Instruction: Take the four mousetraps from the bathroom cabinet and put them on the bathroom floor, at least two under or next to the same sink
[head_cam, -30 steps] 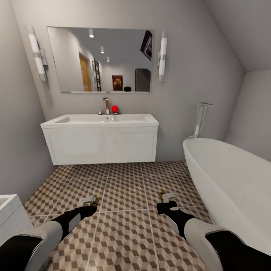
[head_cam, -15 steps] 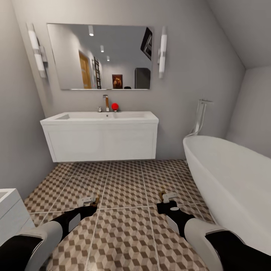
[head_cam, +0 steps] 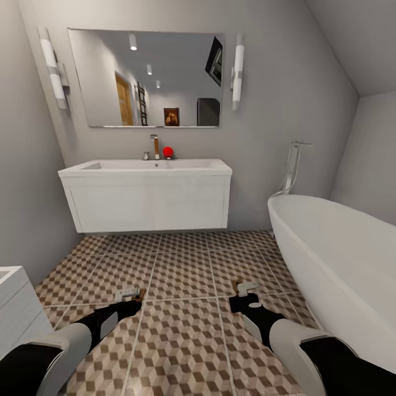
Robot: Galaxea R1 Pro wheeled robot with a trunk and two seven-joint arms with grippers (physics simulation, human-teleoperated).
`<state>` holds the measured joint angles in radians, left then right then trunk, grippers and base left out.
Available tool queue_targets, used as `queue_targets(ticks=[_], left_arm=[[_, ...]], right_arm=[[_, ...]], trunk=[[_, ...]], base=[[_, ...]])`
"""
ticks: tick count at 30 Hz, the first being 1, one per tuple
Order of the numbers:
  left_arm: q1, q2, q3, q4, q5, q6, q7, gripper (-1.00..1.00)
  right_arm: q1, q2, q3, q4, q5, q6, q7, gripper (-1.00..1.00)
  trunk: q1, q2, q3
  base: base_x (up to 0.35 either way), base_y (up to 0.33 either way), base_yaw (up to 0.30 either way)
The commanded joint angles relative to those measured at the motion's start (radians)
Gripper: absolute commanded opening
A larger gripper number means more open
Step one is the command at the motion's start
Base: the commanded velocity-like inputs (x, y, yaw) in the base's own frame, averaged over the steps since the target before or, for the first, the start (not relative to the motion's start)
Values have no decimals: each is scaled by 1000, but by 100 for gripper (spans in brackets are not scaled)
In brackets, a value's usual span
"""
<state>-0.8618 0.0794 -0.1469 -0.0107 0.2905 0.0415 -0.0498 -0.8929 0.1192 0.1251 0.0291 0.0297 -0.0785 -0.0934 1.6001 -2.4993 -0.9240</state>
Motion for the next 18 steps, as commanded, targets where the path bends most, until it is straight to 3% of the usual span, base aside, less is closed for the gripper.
queue_targets(ticks=[1, 18], left_arm=[[0, 0, -8, -1, 9, 4, -2, -100], [0, 0, -8, -2, 10, 3, -2, -100]], right_arm=[[-1, 0, 7, 3, 1, -4, -3, -100], [-1, 0, 7, 3, 1, -6, -3, -100]], trunk=[[0, -1, -5], [8, -5, -71]], base=[[0, 0, 0], [0, 0, 0]])
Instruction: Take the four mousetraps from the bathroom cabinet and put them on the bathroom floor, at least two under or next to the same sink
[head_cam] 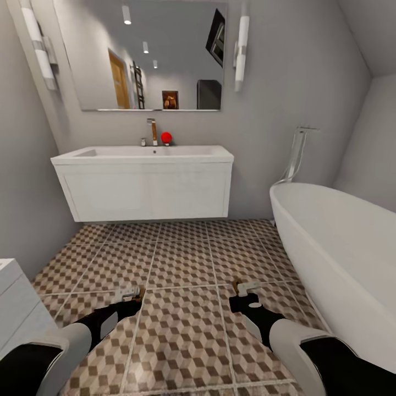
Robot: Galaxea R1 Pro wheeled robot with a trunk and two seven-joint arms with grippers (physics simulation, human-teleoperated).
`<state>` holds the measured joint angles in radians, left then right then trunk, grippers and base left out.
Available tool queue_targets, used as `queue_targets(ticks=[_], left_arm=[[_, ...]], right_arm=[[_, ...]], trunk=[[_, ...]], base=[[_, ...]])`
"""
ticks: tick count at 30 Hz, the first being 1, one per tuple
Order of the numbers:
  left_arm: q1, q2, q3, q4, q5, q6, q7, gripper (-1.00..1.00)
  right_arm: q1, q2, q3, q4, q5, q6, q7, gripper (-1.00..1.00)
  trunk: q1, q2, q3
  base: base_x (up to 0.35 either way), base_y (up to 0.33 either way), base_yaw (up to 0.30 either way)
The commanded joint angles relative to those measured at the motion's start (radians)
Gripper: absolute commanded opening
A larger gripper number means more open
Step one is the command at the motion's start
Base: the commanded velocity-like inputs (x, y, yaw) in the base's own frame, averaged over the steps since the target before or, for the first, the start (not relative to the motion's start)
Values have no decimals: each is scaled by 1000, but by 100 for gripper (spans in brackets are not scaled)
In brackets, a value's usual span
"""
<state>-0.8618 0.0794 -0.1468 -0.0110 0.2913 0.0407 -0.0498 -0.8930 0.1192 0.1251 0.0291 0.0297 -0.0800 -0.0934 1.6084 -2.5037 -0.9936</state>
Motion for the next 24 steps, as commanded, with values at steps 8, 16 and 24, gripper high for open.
queue_targets(ticks=[8, 16, 24], left_arm=[[0, 1, -8, -1, 11, 4, -2, -100], [0, 1, -8, -1, 12, 3, -2, -100], [0, 2, -7, -1, 12, -3, -2, -100]], right_arm=[[-1, 0, 7, 3, 1, -4, -3, -100], [-1, 0, 7, 3, 1, -4, -3, -100], [-1, 0, 7, 3, 1, -4, -3, -100]], trunk=[[3, -2, -32], [7, -4, -63], [8, -5, -75]], base=[[0, 0, 0], [0, 0, 0], [0, 0, 0]])
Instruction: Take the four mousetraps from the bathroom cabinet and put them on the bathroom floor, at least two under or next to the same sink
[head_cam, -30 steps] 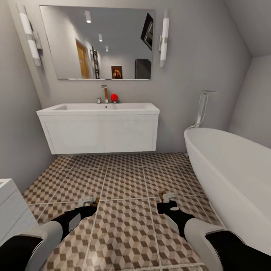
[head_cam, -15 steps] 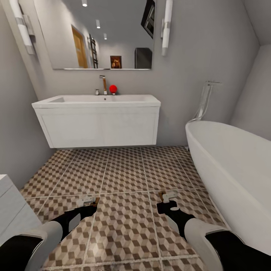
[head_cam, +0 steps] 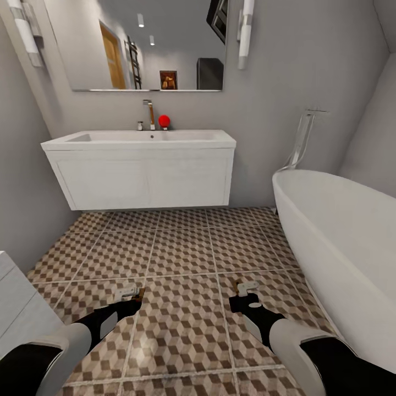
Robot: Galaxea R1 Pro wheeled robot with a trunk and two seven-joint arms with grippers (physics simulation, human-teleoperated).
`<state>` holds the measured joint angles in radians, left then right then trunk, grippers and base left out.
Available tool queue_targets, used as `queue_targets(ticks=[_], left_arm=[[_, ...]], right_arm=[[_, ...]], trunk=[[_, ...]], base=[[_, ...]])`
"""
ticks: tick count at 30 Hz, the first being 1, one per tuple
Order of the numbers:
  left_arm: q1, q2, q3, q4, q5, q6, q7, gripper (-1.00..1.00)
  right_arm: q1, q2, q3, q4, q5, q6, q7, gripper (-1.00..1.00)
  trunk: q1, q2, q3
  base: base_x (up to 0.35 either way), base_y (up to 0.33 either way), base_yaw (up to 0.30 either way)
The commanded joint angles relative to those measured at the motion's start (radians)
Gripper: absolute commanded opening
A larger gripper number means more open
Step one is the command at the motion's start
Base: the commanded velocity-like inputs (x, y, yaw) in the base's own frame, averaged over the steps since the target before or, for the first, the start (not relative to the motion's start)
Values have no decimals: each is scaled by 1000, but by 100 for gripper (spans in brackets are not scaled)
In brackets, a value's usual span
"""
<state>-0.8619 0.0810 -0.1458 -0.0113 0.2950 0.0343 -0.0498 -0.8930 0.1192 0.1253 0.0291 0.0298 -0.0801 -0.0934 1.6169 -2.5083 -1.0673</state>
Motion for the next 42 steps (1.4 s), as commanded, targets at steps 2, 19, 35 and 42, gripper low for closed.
queue_targets(ticks=[2, 19, 35, 42], left_arm=[[0, 1, -8, -1, 9, 1, -2, -100], [0, 0, -8, -2, 9, -22, -1, -100], [0, 0, -8, -1, 10, -36, -1, -100], [0, 0, -8, -1, 10, -36, -1, -100]], right_arm=[[-1, 0, 7, 3, 1, -5, -3, -100], [-1, -1, 7, 3, 1, -5, -3, -100], [-1, -1, 7, 3, 1, -4, -3, -100], [-1, -1, 7, 3, 1, -4, -3, -100]], trunk=[[0, 0, -1], [0, 0, -1], [0, 0, -1], [0, 0, -1]], base=[[0, 0, 0], [106, 0, 0], [319, 0, 0], [322, 0, 0]])
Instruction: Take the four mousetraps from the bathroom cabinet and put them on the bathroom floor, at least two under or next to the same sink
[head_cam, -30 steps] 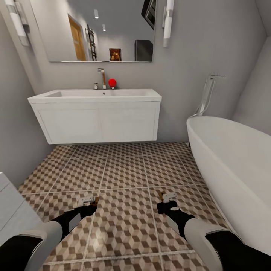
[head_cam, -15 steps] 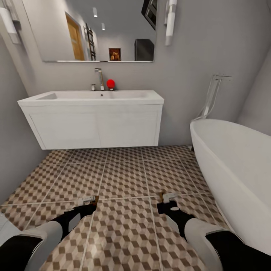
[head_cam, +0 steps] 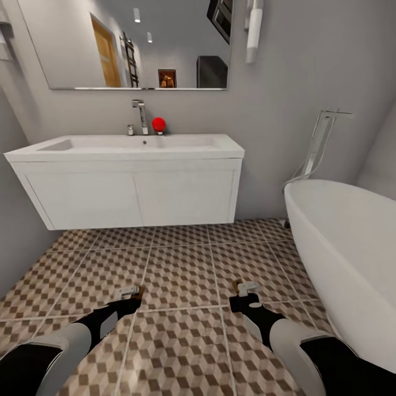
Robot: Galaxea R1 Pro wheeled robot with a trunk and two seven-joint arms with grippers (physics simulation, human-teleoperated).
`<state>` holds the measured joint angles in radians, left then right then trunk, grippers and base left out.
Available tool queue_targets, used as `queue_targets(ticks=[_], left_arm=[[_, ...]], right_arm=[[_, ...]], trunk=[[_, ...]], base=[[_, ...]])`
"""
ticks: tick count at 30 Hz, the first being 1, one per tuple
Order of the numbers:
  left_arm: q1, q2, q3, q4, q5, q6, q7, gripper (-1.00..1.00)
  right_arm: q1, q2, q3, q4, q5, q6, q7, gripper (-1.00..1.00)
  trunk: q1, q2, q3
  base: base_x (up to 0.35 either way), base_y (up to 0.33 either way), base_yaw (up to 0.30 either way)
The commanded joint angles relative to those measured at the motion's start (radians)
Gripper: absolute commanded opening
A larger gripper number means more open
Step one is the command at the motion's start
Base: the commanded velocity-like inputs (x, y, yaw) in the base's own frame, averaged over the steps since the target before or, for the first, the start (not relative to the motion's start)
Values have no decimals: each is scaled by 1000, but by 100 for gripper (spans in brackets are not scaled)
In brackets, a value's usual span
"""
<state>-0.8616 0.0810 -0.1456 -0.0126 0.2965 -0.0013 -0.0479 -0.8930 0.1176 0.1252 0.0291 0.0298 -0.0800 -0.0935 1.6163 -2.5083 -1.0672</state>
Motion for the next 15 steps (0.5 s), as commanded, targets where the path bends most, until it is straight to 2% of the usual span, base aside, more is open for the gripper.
queue_targets(ticks=[1, 9, 15], left_arm=[[-1, 0, -8, 0, 9, 0, -3, -100], [-1, 1, -9, 1, 9, 0, -3, -100], [-1, 0, -9, 2, 9, 0, -3, -100]], right_arm=[[-1, 0, 7, 3, 1, -4, -3, -100], [-1, 0, 7, 3, 0, 0, -5, -100], [-1, 0, 7, 3, -1, 4, -14, -100]], trunk=[[0, 0, -1], [0, 0, -1], [0, 0, -1]], base=[[322, 0, 0], [308, 0, 0], [85, 0, 0]])
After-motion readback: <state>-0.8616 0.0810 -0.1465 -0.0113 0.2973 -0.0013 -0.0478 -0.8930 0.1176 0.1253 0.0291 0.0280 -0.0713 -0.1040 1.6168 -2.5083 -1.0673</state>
